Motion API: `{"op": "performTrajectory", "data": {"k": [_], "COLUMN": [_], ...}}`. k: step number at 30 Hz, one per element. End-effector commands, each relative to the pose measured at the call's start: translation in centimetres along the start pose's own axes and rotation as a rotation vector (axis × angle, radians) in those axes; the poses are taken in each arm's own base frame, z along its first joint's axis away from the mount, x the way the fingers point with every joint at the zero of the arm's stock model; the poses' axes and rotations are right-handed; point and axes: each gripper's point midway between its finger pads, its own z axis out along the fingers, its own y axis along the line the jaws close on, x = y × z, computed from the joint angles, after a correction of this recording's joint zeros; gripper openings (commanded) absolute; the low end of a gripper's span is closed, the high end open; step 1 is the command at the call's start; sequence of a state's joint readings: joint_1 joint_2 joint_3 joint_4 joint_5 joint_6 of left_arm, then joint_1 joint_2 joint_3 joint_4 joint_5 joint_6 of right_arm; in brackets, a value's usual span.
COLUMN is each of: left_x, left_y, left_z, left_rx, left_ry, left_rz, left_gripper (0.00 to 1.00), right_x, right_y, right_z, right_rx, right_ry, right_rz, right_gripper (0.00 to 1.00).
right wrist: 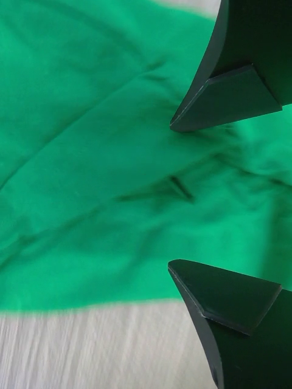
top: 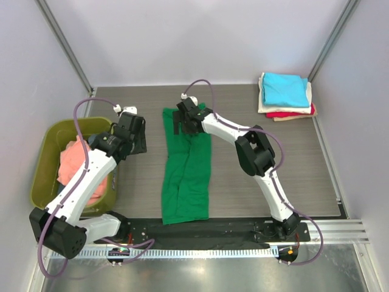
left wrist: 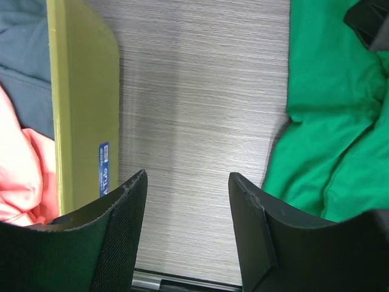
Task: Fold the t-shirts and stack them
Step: Fold the tshirt
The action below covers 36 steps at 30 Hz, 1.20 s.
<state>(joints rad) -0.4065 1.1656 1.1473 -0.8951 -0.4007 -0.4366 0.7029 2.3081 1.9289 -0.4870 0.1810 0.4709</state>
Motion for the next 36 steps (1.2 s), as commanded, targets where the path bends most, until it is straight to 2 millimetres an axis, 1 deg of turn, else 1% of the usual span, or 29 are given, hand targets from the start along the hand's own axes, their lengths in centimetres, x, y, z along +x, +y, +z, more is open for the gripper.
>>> {"op": "performTrajectory", "data": {"k": [1, 2, 3, 4, 6, 7, 10, 11, 12, 13, 14, 15, 16, 17, 18, 19, 20, 21, 22, 24, 27, 29, 30, 33, 36], "left_x": [-1.8, -1.7, -1.7, -1.6, -1.5, -1.5, -1.3, -1.2, -1.3, -1.2, -1.1, -1.2, -1.1, -1.1, -1.1, -1.0, -0.9, -1.0, -0.9, -0.9, -0.9, -0.8, -0.6, -0.7, -0.8], "left_y": [0.2, 0.4, 0.4, 0.3, 0.1, 0.1, 0.0, -0.1, 0.0, 0.1, 0.2, 0.2, 0.3, 0.3, 0.4, 0.4, 0.3, 0.3, 0.3, 0.2, 0.2, 0.3, 0.3, 0.2, 0.2], "left_z": [-0.2, -0.1, -0.1, 0.0, 0.2, 0.2, 0.6, 0.9, 1.0, 1.1, 1.4, 1.4, 1.5, 1.6, 1.7, 1.7, 1.8, 1.8, 1.8, 1.9, 1.9, 2.0, 2.0, 1.9, 1.8], "left_rx": [-0.021, -0.030, -0.031, -0.027, -0.021, -0.019, -0.025, -0.028, -0.032, -0.030, -0.031, -0.030, -0.033, -0.033, -0.036, -0.036, -0.036, -0.035, -0.032, -0.024, -0.021, -0.020, -0.020, -0.013, -0.009], "left_ry": [-0.057, -0.056, -0.056, -0.050, -0.045, -0.042, -0.028, -0.018, -0.016, -0.009, 0.001, 0.001, 0.007, 0.007, 0.009, 0.010, 0.013, 0.013, 0.017, 0.021, 0.023, 0.026, 0.028, 0.024, 0.020], "left_rz": [-0.007, -0.006, -0.005, -0.003, 0.000, 0.001, 0.009, 0.011, 0.009, 0.005, 0.000, -0.003, -0.006, -0.004, -0.007, -0.004, -0.001, -0.004, -0.002, -0.003, -0.007, -0.009, -0.006, -0.011, -0.010], "left_gripper": [0.57, 0.57, 0.57, 0.57, 0.58, 0.57, 0.57, 0.58, 0.57, 0.57, 0.57, 0.57, 0.57, 0.57, 0.57, 0.57, 0.57, 0.57, 0.57, 0.57, 0.57, 0.57, 0.57, 0.57, 0.57], "right_x": [0.0, -0.3, -0.1, 0.5, 1.2, 2.0, 2.2, 2.6, 2.5, 1.8, 2.1, 2.0, 0.3, 0.7, 0.0, -1.5, -2.1, -2.2, -3.5, -5.1, -7.3, -9.2, -9.6, -12.0, -14.2], "right_y": [-0.1, -0.2, -0.4, -0.9, -1.5, -2.0, -3.2, -3.3, -3.5, -3.4, -3.8, -3.9, -3.6, -4.0, -4.4, -4.1, -3.9, -4.3, -4.0, -3.9, -4.4, -5.2, -5.2, -4.8, -3.6], "right_z": [1.7, 2.0, 2.6, 3.7, 4.8, 5.8, 7.1, 7.9, 8.4, 8.7, 9.6, 10.0, 10.1, 10.9, 11.2, 11.0, 11.1, 11.6, 11.3, 11.1, 10.7, 10.3, 10.2, 9.3, 7.5], "right_rx": [-0.043, -0.047, -0.047, -0.052, -0.050, -0.045, -0.043, -0.064, -0.066, -0.079, -0.091, -0.102, -0.125, -0.126, -0.140, -0.161, -0.175, -0.186, -0.206, -0.229, -0.227, -0.204, -0.210, -0.259, -0.324], "right_ry": [0.042, 0.042, 0.051, 0.074, 0.101, 0.123, 0.140, 0.159, 0.160, 0.146, 0.161, 0.162, 0.130, 0.137, 0.127, 0.095, 0.082, 0.082, 0.051, 0.007, -0.058, -0.112, -0.127, -0.193, -0.243], "right_rz": [-0.004, 0.004, 0.021, 0.035, 0.060, 0.072, 0.103, 0.114, 0.120, 0.126, 0.139, 0.142, 0.146, 0.150, 0.158, 0.155, 0.154, 0.159, 0.159, 0.158, 0.169, 0.182, 0.182, 0.177, 0.171], "right_gripper": [0.92, 0.92, 0.92, 0.92, 0.92, 0.92, 0.92, 0.92, 0.92, 0.92, 0.92, 0.92, 0.92, 0.92, 0.92, 0.92, 0.92, 0.92, 0.92, 0.93, 0.94, 0.94, 0.94, 0.95, 0.96]}}
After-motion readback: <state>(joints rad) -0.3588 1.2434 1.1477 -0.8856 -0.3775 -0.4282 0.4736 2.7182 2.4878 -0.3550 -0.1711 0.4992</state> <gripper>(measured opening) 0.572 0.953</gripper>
